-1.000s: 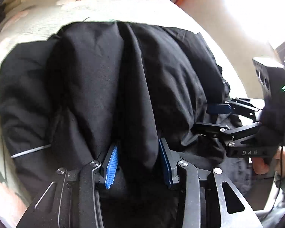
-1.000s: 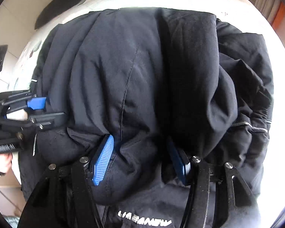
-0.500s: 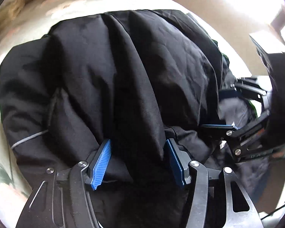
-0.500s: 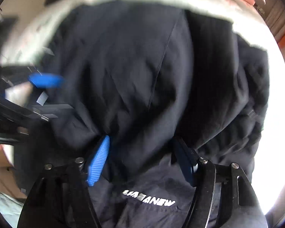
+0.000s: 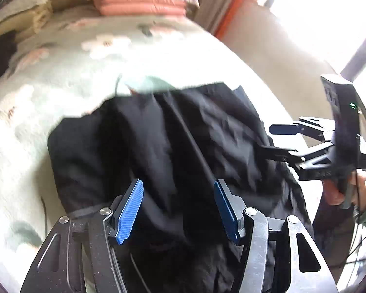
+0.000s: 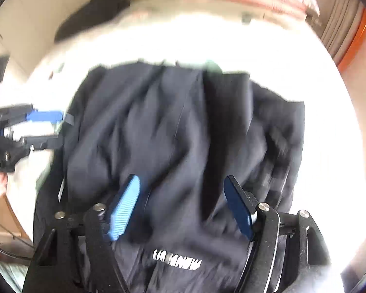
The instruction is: Fold large clothes
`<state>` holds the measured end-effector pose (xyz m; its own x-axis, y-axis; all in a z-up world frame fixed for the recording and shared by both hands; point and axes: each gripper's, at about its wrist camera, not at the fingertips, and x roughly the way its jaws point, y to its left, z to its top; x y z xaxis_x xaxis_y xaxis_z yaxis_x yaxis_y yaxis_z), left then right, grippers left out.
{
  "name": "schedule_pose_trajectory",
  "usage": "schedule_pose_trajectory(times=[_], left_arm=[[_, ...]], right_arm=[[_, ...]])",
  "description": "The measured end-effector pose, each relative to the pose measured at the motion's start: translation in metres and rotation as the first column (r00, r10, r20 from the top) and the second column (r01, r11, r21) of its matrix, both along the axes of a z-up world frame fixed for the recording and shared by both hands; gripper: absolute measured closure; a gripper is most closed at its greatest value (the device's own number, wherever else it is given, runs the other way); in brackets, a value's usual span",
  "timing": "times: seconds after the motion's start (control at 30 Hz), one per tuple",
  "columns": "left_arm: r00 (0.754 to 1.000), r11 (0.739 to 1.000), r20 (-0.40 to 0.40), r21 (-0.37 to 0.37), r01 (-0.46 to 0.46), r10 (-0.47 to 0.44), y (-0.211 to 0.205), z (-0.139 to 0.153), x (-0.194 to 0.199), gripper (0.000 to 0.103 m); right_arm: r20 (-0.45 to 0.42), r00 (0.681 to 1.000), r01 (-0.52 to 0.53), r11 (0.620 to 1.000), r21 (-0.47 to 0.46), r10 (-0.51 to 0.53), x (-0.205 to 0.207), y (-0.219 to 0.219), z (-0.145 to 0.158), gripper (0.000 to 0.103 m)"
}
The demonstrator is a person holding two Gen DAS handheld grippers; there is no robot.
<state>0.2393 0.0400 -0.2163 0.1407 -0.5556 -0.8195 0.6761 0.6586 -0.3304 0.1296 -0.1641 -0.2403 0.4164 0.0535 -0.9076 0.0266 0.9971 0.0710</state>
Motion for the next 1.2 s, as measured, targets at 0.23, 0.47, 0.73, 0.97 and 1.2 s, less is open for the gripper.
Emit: schedule_pose_trajectory(times=[0.23, 0.47, 0.73, 0.97, 1.2], left_arm=[[1.0, 0.991, -0.021, 0.13, -0.013, 0.016, -0.031, -0.085, -0.024, 0.038], [0.999, 0.989, 0.032, 0.142, -0.031, 0.027, -0.023, -0.071, -0.051, 0.038], [0.974, 0.961, -0.03, 0.173, -0.216, 0.224, 0.078, -0.041, -0.127, 0.038], [0.865, 0.87, -0.187, 0.277, -0.408, 0.465, 0.168, -0.072, -0.201, 0.038], [0.823, 0.836, -0.249, 0.364, -0.41, 0.511, 0.201, -0.101, -0.262, 0.038]], right_arm=[[-0.11, 0.994, -0.011, 0.996, -0.093, 0.001, 0.049, -0.016, -0.082, 0.026], [-0.07, 0.997, 0.013, 0.992, -0.125, -0.022, 0.037, -0.003, -0.072, 0.028], [0.006, 0.997, 0.077, 0.996, -0.044, -0.077, -0.072, -0.018, -0.023, 0.027], [-0.15, 0.98, 0.123, 0.992, -0.04, -0.128, -0.196, -0.038, -0.049, 0.027], [-0.287, 0.933, 0.225, 0.974, -0.009, -0.218, -0.299, -0.062, -0.075, 0.027]])
